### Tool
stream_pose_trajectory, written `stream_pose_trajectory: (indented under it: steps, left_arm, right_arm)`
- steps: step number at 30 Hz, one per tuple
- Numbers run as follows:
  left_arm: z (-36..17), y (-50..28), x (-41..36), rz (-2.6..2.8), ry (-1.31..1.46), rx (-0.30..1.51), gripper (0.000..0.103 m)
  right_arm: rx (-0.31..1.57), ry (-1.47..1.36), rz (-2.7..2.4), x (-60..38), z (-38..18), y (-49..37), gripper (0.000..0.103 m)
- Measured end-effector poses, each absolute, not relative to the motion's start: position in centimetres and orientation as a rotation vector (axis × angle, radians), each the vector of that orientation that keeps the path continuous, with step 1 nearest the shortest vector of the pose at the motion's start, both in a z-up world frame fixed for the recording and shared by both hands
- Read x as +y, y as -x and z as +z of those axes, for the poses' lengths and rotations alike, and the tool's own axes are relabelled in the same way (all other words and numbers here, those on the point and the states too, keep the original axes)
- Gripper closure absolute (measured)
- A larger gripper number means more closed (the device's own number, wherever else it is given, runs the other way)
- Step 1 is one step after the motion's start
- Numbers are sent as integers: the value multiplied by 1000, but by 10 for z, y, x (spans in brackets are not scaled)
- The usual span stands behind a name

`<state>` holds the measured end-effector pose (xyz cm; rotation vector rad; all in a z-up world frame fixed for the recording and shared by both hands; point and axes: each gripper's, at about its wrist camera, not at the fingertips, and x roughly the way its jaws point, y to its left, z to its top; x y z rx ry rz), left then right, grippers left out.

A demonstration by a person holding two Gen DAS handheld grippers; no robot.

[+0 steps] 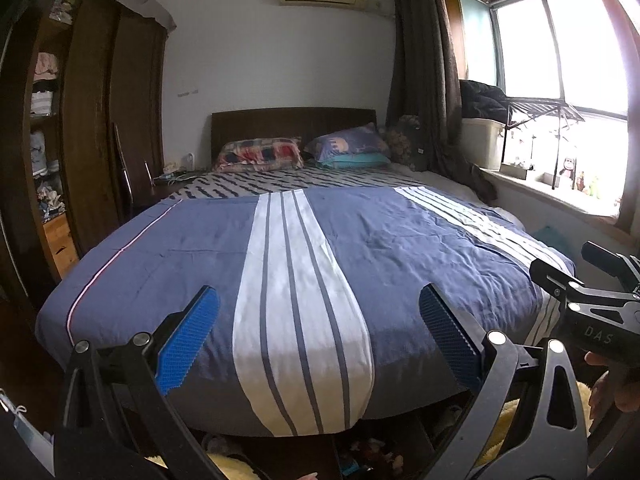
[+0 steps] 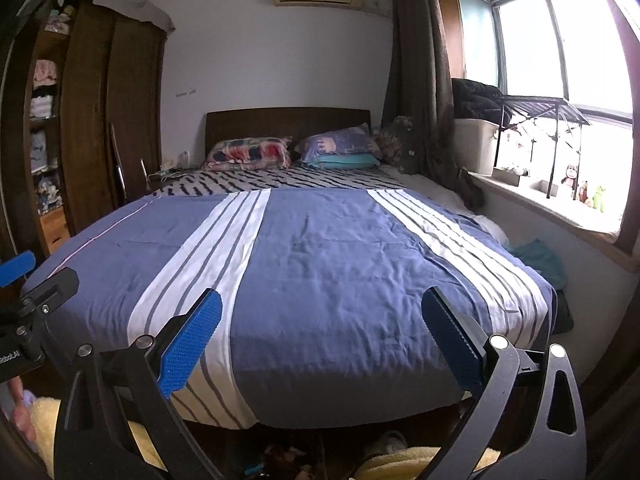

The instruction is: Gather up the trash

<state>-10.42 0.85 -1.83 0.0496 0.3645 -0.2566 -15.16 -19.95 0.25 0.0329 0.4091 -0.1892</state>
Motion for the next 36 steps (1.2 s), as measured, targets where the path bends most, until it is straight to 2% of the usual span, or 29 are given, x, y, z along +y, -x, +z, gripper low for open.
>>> stream_pose_trajectory:
  steps: [36]
  left_arm:
    - [-13,107,12,-251,-39,356,8]
  right_arm:
    - [402,-56,-183,-193,6,151,3]
